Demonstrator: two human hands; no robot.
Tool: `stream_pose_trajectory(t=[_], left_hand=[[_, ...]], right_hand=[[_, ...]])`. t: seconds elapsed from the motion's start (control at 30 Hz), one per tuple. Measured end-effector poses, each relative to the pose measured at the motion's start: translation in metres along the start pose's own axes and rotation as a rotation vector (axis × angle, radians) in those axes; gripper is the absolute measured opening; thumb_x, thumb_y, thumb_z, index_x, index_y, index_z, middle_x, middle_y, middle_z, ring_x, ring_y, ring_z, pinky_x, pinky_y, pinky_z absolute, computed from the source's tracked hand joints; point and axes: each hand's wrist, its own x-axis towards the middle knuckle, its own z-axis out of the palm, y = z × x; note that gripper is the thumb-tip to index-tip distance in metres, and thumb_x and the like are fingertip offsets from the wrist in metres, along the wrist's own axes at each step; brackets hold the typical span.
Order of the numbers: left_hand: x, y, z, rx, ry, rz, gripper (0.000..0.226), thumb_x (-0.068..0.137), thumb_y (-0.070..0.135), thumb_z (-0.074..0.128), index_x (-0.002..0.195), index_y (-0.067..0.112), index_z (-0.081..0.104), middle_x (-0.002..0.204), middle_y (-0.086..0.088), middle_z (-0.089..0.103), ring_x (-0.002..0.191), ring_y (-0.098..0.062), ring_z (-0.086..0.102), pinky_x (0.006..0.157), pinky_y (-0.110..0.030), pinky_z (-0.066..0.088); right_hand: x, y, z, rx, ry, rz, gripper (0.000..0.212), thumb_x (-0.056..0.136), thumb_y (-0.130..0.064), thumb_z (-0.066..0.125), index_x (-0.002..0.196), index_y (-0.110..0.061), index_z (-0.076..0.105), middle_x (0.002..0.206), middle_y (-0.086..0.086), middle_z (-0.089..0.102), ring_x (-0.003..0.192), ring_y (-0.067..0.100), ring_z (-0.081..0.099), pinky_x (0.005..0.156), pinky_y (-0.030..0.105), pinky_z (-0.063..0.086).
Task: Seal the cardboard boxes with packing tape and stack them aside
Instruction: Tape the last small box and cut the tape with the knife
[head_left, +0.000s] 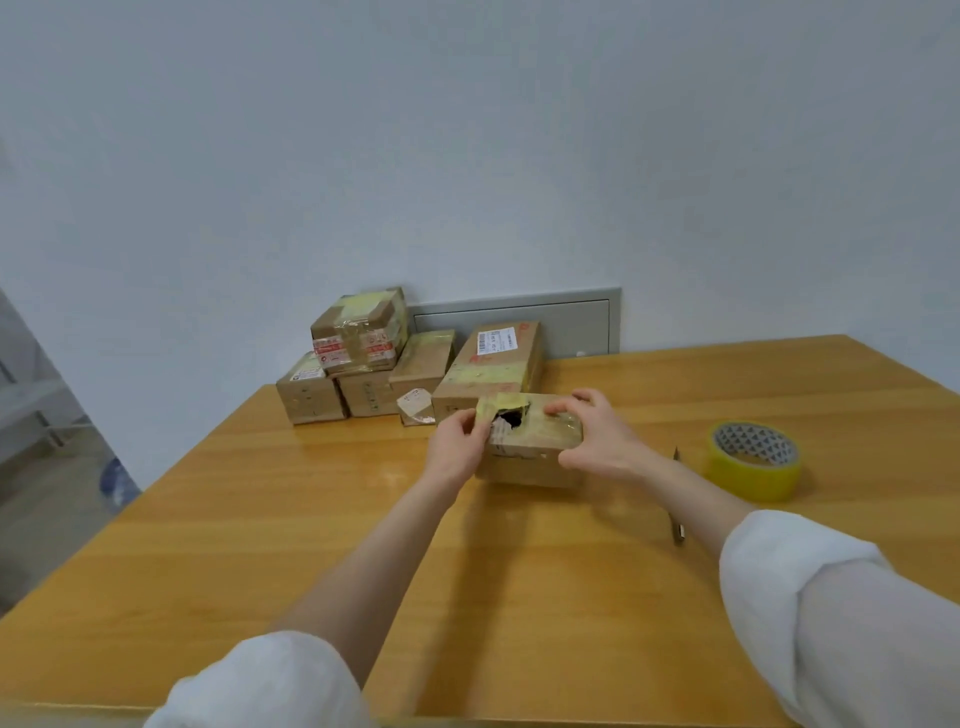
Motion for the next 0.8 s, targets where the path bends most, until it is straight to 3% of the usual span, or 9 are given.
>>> stream_pose_trajectory(t=[0.1, 0.27, 0.37, 0.43, 0.5, 0.57, 0.67, 0.8], left_hand=[[0.010, 0.012, 0.004, -0.047, -0.033, 0.015, 0.043, 0.098, 0.020, 0.050, 0.140, 0.012, 0.047, 0.134, -0.002, 0.056, 0.120, -0.018, 0.053, 0.101, -0.036, 0.046], [0.007, -0.007, 0.006, 0.060, -0.088, 0.015, 0.043, 0.093, 0.025, 0.058, 0.133, 0.011, 0.053, 0.125, -0.004, 0.062, 0.112, -0.020, 0.058, 0.096, -0.041, 0.050], [0.001, -0.022, 0.006, 0.162, -0.081, 0.040, 0.044, 0.094, 0.028, 0.056, 0.135, 0.011, 0.050, 0.127, -0.006, 0.060, 0.113, -0.022, 0.058, 0.094, -0.042, 0.052], [-0.002, -0.026, 0.006, 0.305, -0.039, 0.131, 0.046, 0.096, 0.030, 0.053, 0.138, 0.012, 0.047, 0.132, -0.006, 0.057, 0.116, -0.021, 0.055, 0.096, -0.039, 0.049], [-0.002, -0.026, 0.004, 0.468, 0.047, 0.324, 0.048, 0.095, 0.028, 0.054, 0.140, 0.015, 0.044, 0.137, -0.001, 0.051, 0.122, -0.017, 0.050, 0.100, -0.031, 0.044], [0.000, -0.021, 0.003, 0.511, 0.049, 0.484, 0.054, 0.092, 0.024, 0.055, 0.144, 0.018, 0.040, 0.145, 0.001, 0.044, 0.131, -0.014, 0.041, 0.105, -0.031, 0.038], [0.005, -0.013, 0.006, 0.588, -0.120, 0.526, 0.063, 0.091, 0.028, 0.054, 0.149, 0.018, 0.031, 0.154, 0.000, 0.034, 0.143, -0.013, 0.026, 0.115, -0.034, 0.028], [0.007, -0.017, 0.010, 0.686, -0.239, 0.541, 0.064, 0.092, 0.033, 0.056, 0.149, 0.019, 0.032, 0.150, 0.002, 0.039, 0.135, -0.018, 0.040, 0.105, -0.035, 0.039]], right_hand=[[0.005, 0.002, -0.007, -0.008, 0.017, 0.029, 0.067, 0.074, -0.007, 0.064, 0.135, -0.029, 0.046, 0.151, 0.002, 0.019, 0.127, 0.026, 0.039, 0.086, 0.027, 0.043], [-0.001, 0.008, -0.010, -0.066, -0.093, 0.055, 0.065, 0.075, -0.011, 0.064, 0.133, -0.032, 0.047, 0.148, 0.003, 0.024, 0.125, 0.024, 0.040, 0.087, 0.028, 0.045], [-0.006, 0.004, -0.004, -0.201, -0.130, 0.049, 0.067, 0.076, -0.023, 0.064, 0.139, -0.033, 0.043, 0.154, 0.001, 0.018, 0.135, 0.025, 0.032, 0.102, 0.035, 0.040], [-0.007, -0.003, 0.004, -0.377, -0.062, -0.028, 0.067, 0.077, -0.038, 0.066, 0.140, -0.029, 0.044, 0.156, 0.000, 0.018, 0.138, 0.023, 0.027, 0.108, 0.039, 0.035], [-0.007, -0.007, 0.014, -0.490, 0.057, -0.114, 0.061, 0.081, -0.052, 0.063, 0.135, -0.026, 0.050, 0.147, -0.002, 0.033, 0.130, 0.019, 0.036, 0.102, 0.037, 0.041], [-0.007, -0.006, 0.021, -0.490, 0.152, -0.152, 0.049, 0.085, -0.052, 0.060, 0.126, -0.026, 0.054, 0.131, -0.006, 0.049, 0.114, 0.014, 0.048, 0.088, 0.029, 0.047], [-0.010, 0.000, 0.027, -0.454, 0.220, -0.169, 0.039, 0.086, -0.050, 0.060, 0.118, -0.026, 0.059, 0.116, -0.009, 0.058, 0.102, 0.013, 0.054, 0.078, 0.027, 0.046], [-0.013, 0.003, 0.029, -0.445, 0.245, -0.172, 0.040, 0.086, -0.051, 0.059, 0.118, -0.027, 0.060, 0.113, -0.009, 0.059, 0.102, 0.016, 0.057, 0.076, 0.031, 0.048]])
